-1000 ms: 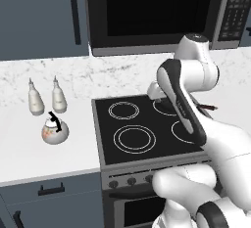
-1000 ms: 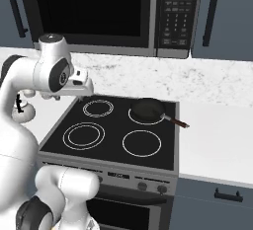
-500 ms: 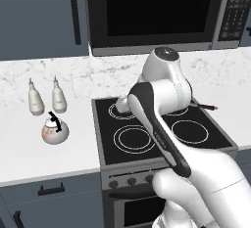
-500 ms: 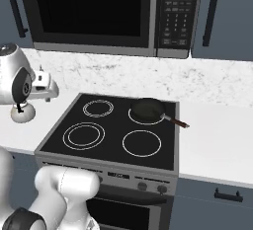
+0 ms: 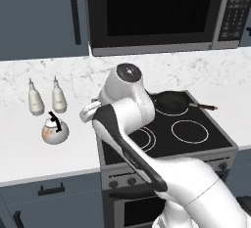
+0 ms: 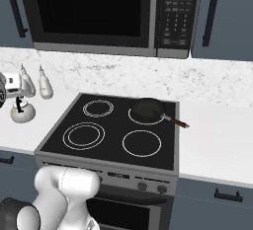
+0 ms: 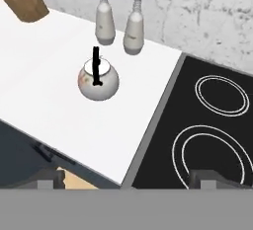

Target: Pick the kettle from the counter and place it on a stove burner. Then turn the burner on.

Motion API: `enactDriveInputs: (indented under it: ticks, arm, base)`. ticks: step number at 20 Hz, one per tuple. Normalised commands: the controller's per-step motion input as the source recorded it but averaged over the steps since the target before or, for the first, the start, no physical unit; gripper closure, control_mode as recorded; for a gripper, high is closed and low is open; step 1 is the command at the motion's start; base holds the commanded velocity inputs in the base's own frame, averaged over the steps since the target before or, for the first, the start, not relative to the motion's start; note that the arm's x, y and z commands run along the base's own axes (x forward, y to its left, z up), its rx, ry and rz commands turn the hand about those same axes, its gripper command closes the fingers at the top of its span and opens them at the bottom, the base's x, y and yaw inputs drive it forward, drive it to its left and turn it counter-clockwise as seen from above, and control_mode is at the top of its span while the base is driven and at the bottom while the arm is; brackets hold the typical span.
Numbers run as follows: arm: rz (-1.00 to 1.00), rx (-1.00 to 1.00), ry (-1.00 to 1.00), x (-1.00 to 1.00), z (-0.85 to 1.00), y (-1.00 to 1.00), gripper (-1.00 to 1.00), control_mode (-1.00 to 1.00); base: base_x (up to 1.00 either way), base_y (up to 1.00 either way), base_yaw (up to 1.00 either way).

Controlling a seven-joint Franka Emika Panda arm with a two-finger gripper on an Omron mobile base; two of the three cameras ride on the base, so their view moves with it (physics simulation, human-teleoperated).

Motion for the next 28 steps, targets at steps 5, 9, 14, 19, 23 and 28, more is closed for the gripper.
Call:
enactDriveInputs:
  ticks: [5,9,14,19,23,28]
  arm:
    - [0.14,0.00,-0.07,0.74,-0.26,1.00,-1.00,-1.00]
    - [0.11,-0.02,0.00,1.00,-0.36,0.97,-1.00,-1.00]
    - [-0.01,-0.17,0.13,0.77,-0.07,0.44,-1.00,-1.00]
    - [0.00,-0.09,0.15,0.22,-0.11,0.10,-1.00,-1.00]
    - [0.00,-0.06,0.16,0.11,-0.47,0.15,-1.00,-1.00]
    - [0.00,-0.02,0.10,0.12,-0.34,0.21,-1.00,-1.00]
  base:
    - [0.00,0.00,0.00]
    - [0.00,0.00,0.00]
    - [0.00,0.00,0.00]
    - [0.00,0.00,0.00]
    - [0.00,0.00,0.00]
    - [0.00,0.00,0.00]
